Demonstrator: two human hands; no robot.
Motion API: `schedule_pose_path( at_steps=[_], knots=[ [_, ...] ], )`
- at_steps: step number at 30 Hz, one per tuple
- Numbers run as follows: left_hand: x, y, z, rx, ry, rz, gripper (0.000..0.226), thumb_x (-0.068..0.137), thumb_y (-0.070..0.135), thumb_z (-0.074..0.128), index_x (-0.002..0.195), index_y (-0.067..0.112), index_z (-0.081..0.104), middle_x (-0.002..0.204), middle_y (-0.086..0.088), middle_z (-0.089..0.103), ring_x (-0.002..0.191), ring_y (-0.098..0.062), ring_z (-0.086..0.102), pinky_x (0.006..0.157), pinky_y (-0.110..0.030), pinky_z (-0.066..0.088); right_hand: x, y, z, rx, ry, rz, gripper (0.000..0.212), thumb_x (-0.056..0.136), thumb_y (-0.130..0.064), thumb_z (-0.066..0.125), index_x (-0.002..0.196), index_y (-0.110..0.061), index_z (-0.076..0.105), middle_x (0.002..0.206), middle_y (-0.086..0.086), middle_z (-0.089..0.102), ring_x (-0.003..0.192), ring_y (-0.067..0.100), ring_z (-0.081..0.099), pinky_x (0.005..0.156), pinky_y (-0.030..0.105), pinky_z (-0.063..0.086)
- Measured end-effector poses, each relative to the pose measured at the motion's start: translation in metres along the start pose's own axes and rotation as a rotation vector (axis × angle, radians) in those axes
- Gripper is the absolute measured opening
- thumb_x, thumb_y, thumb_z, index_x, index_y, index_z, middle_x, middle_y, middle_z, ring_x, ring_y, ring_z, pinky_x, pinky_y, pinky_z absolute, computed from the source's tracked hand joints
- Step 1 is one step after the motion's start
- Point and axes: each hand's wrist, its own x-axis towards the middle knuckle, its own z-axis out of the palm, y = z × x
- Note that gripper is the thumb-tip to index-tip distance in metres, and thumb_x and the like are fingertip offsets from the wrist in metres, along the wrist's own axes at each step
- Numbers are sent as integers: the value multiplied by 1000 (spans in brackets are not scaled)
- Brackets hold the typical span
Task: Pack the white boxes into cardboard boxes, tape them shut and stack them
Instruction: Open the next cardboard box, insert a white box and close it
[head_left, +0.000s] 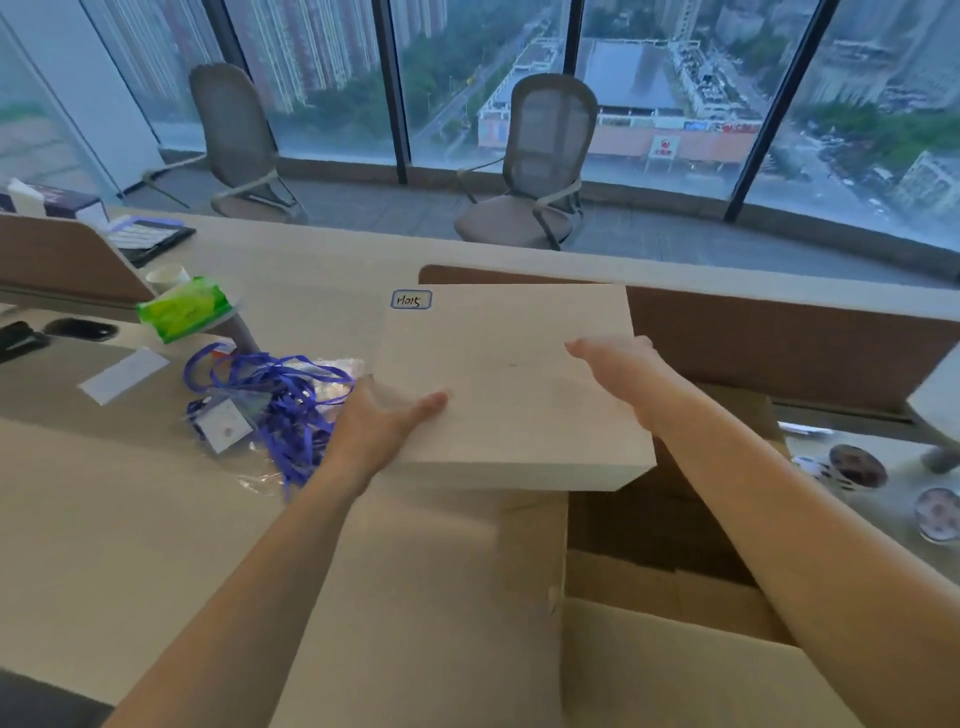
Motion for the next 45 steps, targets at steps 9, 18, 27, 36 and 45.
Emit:
schedule_pose_path(
  at_steps=[9,18,27,36,45],
  knots=[
    [-75,51,158,148,-180,34,71,68,57,85,122,21,56,108,13,65,100,-10,62,90,-36,52,5,124,-161,49,57,99,83,92,-51,61,152,-9,23,151,11,36,135,33,39,105,47,35],
    [-122,46,202,143,-197,-14,38,75,37,87,100,24,61,101,12,68,95,-9,65,84,-31,53,18,180,-206,-58,-38,68,62,94,-48,58,145,-17,44,147,6,44,133,30,42,96,41,35],
    [-117,23,184,75,-246,-106,47,72,35,88,111,19,67,102,7,76,87,-6,73,69,-22,53,17,193,-195,-162,-98,112,89,85,-64,62,148,-9,33,143,8,46,118,31,49,85,38,40],
    [-107,-13,199,92,-351,-167,50,76,32,86,116,14,63,109,3,73,93,-13,71,74,-27,57,22,217,-172,-87,-55,204,85,90,-52,63,151,-6,26,151,12,40,134,34,41,92,38,36],
    [-94,-32,206,183,-429,-106,40,79,42,81,111,26,63,107,13,72,103,-13,69,92,-37,56,27,227,-158,-63,-27,214,73,94,-43,61,148,-3,32,146,14,44,131,32,44,95,38,37]
  ],
)
